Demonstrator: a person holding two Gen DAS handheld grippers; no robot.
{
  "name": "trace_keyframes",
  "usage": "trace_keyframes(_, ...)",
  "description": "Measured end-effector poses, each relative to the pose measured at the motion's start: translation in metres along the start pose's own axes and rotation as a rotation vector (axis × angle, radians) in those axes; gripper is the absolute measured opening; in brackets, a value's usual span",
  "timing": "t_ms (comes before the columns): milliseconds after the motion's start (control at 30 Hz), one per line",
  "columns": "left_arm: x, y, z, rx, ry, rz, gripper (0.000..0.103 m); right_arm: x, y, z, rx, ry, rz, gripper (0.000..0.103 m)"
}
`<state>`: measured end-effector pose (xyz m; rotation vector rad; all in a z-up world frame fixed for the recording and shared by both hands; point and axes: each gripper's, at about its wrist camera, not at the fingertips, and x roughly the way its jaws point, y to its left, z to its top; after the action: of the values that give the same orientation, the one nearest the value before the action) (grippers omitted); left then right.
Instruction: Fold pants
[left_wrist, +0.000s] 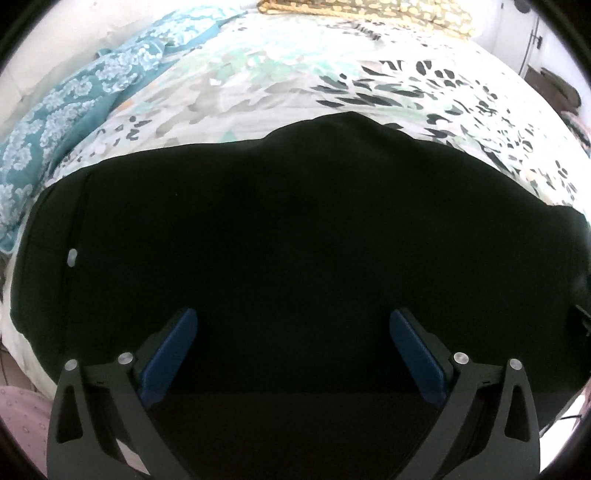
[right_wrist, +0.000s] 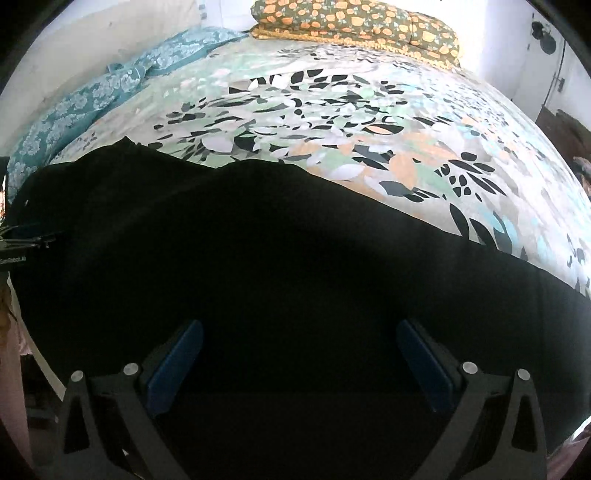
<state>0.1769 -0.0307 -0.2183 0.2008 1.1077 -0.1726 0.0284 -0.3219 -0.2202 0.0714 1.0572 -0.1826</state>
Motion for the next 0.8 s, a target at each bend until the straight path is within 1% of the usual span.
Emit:
trace_keyframes(167, 0.0, -0.001, -0.001, 0.002, -0.006, 0.006, 0.103, 0.001, 0.007, 0.001, -0.004, -0.001, -0.001, 0.103)
trace_keyframes(200, 0.0, 0.0, -0.001, 0.003, -0.008, 0.006, 0.103, 0.005, 0.01, 0.005, -0.003, 0.001, -0.003, 0.103)
trace_keyframes(800, -0.001, 0.0, -0.002, 0.006, -0.011, 0.006, 0.103, 0.002, 0.013, 0.002, 0.013, -0.017, -0.024, 0.103)
